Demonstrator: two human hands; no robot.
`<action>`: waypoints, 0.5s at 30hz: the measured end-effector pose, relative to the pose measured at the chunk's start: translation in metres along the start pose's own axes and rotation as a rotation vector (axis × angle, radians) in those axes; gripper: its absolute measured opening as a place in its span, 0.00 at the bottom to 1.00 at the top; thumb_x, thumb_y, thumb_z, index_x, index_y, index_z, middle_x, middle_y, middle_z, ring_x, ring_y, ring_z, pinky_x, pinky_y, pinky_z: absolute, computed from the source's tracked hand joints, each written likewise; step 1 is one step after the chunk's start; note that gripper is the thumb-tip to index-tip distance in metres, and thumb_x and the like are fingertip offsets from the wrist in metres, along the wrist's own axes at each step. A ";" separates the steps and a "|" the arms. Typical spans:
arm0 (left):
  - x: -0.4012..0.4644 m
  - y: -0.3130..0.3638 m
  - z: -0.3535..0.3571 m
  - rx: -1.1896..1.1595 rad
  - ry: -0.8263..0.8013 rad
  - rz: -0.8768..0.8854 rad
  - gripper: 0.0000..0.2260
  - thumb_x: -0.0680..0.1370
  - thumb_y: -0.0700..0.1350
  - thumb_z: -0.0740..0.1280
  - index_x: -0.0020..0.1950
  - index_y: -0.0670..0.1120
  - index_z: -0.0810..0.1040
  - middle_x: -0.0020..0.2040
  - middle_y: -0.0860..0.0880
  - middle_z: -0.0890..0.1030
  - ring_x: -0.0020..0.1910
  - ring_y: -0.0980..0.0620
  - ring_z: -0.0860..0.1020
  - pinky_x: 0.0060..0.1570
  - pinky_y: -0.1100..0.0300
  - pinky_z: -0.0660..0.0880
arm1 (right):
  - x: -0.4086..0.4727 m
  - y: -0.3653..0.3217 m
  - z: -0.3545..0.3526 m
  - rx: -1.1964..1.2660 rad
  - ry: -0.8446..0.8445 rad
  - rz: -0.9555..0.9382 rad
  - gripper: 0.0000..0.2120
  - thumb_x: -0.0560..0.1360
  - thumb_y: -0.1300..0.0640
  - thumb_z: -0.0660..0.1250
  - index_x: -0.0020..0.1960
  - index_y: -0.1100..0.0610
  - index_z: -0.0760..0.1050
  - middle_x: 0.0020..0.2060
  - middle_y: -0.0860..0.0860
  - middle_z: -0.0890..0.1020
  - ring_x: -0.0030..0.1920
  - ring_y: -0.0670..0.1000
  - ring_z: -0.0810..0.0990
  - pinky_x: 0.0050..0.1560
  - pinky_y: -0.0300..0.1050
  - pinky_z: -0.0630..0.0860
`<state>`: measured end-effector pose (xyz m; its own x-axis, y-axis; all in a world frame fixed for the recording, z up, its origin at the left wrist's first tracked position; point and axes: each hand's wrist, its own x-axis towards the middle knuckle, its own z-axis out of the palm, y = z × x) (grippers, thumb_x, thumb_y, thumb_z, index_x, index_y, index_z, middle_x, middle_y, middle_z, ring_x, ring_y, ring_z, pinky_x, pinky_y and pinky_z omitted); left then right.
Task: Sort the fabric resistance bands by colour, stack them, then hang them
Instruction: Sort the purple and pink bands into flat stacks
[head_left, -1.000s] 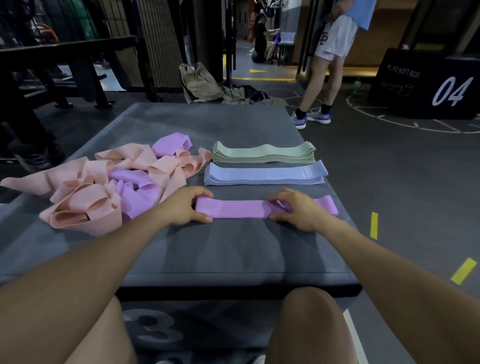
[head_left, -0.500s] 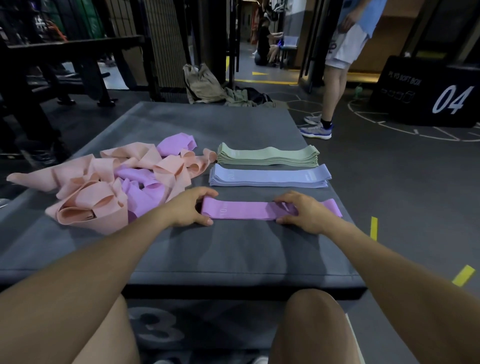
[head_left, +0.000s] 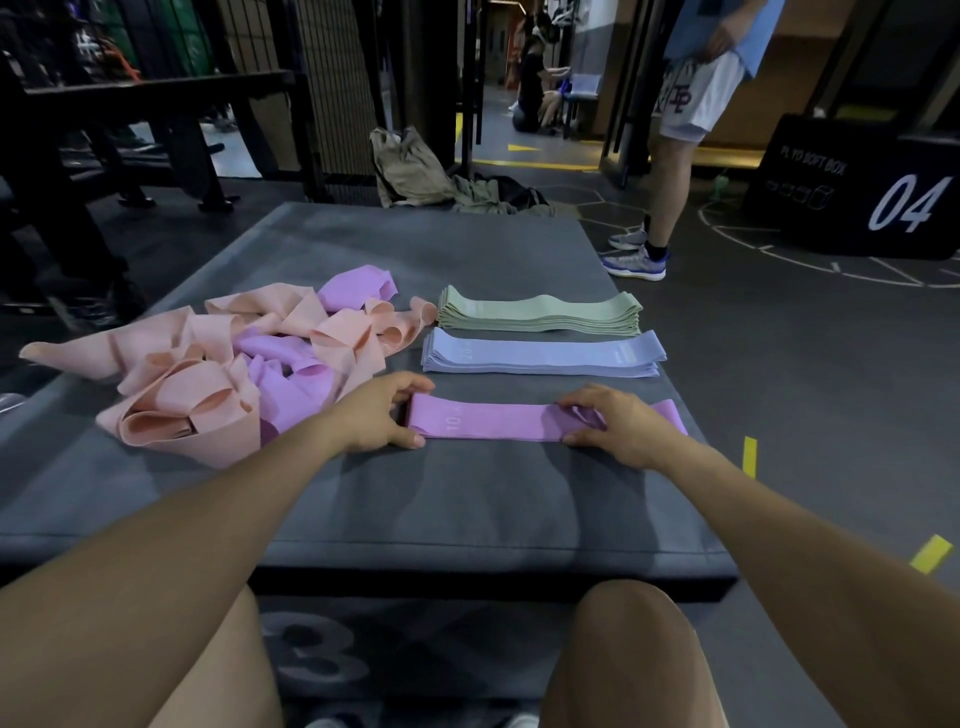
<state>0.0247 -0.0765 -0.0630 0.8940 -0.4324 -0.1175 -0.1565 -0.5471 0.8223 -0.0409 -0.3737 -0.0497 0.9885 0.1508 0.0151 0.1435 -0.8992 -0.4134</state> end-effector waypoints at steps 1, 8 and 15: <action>0.000 0.001 0.000 0.001 -0.001 -0.001 0.32 0.67 0.28 0.73 0.68 0.42 0.68 0.66 0.46 0.73 0.66 0.51 0.70 0.66 0.63 0.64 | 0.000 0.000 0.000 -0.002 -0.003 0.003 0.23 0.72 0.53 0.71 0.65 0.54 0.72 0.60 0.50 0.76 0.59 0.51 0.74 0.57 0.36 0.65; -0.002 0.002 0.000 0.004 -0.001 -0.004 0.31 0.67 0.28 0.73 0.67 0.42 0.69 0.66 0.46 0.73 0.66 0.51 0.70 0.65 0.64 0.64 | 0.008 -0.024 0.002 -0.020 -0.013 -0.073 0.26 0.71 0.53 0.72 0.67 0.53 0.71 0.62 0.50 0.75 0.62 0.51 0.72 0.61 0.38 0.65; -0.003 0.003 -0.001 0.046 0.000 0.013 0.30 0.67 0.29 0.73 0.67 0.43 0.69 0.66 0.47 0.72 0.66 0.52 0.69 0.63 0.66 0.63 | 0.012 -0.032 0.010 -0.049 -0.062 -0.080 0.23 0.73 0.54 0.70 0.67 0.54 0.72 0.65 0.52 0.74 0.65 0.53 0.71 0.66 0.42 0.64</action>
<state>0.0222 -0.0762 -0.0602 0.8918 -0.4396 -0.1068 -0.1871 -0.5734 0.7976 -0.0346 -0.3389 -0.0456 0.9690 0.2468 -0.0109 0.2256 -0.9019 -0.3683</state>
